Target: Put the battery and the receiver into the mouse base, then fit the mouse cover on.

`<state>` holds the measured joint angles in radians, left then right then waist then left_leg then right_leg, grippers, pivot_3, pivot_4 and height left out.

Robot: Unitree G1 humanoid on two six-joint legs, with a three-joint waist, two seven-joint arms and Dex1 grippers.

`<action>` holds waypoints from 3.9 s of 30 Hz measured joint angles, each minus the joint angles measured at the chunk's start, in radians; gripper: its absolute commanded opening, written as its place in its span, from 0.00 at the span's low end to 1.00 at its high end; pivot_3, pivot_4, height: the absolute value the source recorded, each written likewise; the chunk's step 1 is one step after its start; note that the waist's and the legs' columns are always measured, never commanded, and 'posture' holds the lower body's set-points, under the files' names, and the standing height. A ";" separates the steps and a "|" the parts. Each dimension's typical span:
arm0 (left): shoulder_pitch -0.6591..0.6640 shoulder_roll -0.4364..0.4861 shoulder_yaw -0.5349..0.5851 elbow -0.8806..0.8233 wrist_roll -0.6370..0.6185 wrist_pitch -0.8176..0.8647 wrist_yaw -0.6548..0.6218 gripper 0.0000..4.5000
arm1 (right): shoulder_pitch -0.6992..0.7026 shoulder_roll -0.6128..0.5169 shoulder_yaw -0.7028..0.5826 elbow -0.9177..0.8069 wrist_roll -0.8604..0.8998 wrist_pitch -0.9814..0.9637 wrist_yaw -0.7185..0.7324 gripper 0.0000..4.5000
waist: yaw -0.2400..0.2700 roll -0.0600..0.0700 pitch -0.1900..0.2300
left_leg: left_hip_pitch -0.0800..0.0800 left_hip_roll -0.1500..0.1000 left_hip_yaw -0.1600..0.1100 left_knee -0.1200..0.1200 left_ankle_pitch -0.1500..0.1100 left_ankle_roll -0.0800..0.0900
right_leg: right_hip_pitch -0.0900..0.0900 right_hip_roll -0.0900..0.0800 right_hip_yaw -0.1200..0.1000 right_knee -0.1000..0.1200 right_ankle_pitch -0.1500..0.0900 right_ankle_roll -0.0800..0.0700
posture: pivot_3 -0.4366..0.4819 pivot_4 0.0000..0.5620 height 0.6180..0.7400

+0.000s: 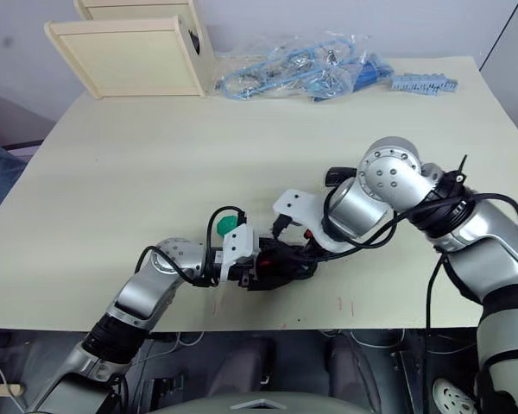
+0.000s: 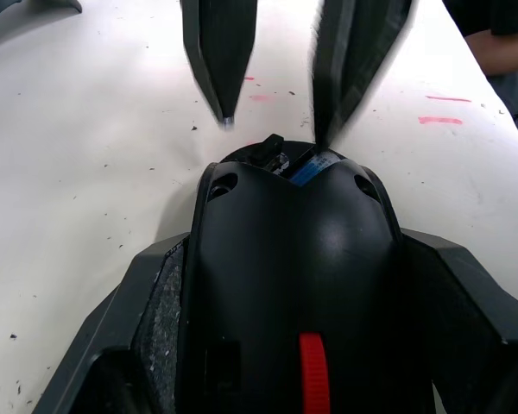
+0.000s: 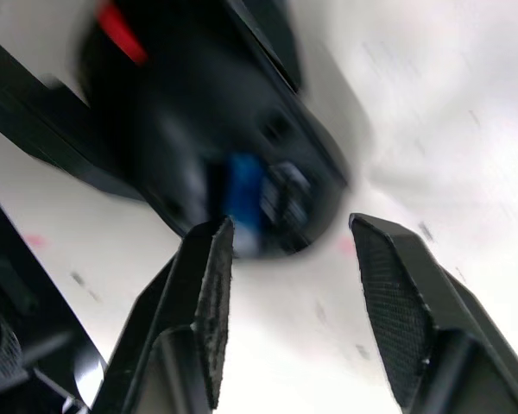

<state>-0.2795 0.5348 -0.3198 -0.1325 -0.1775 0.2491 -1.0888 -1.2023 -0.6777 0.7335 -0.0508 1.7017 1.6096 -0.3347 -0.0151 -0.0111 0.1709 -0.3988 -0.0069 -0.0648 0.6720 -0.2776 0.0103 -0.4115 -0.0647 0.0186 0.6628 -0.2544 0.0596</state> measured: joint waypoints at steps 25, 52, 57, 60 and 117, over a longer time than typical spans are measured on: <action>0.008 0.027 0.001 -0.020 -0.011 0.012 -0.006 0.67 | 0.794 -0.187 -0.589 -0.577 -0.474 -0.640 0.604 0.45 | -0.002 0.000 0.000 | 0.001 0.001 0.002 -0.001 0.000 0.000 | 0.000 0.001 0.001 0.000 0.000 0.000 | 0.48 0.27 1.00; 0.012 0.043 -0.001 -0.026 -0.019 0.012 -0.009 0.67 | 1.011 0.038 -0.438 -0.428 -1.178 -1.012 0.988 0.01 | 0.000 0.000 0.000 | 0.002 0.001 0.001 0.000 0.000 0.000 | 0.001 0.002 0.001 0.001 0.000 0.000 | 0.48 0.27 1.00; 0.012 0.044 -0.001 -0.026 -0.019 0.011 -0.009 0.67 | 1.011 0.060 -0.437 -0.427 -1.200 -1.010 1.004 0.01 | 0.000 0.000 0.000 | 0.002 0.001 0.001 0.000 0.000 0.000 | 0.001 0.002 0.001 0.001 0.000 0.000 | 0.48 0.27 1.00; 0.012 0.044 -0.001 -0.026 -0.019 0.011 -0.009 0.67 | 1.011 0.075 -0.437 -0.415 -1.215 -1.005 1.005 0.01 | 0.000 0.000 0.000 | 0.002 0.001 0.001 0.000 0.000 0.000 | 0.001 0.002 0.001 0.002 0.000 0.000 | 0.48 0.27 1.00; 0.044 0.076 0.122 -0.097 -0.148 0.092 -0.007 1.00 | 1.237 -0.061 -0.792 -0.472 -1.080 -1.000 1.267 0.98 | -0.001 0.000 0.000 | 0.016 0.001 0.001 -0.001 0.000 0.000 | 0.015 0.002 0.001 0.000 0.000 0.000 | 0.48 0.27 1.00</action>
<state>-0.2350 0.6107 -0.1980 -0.2297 -0.3260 0.3410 -1.0958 0.0350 -0.7388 -0.0580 -0.5231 0.6219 0.6099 0.9324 -0.0158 -0.0115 0.1710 -0.3825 -0.0059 -0.0641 0.6710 -0.2776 0.0101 -0.3969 -0.0629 0.0199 0.6633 -0.2547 0.0597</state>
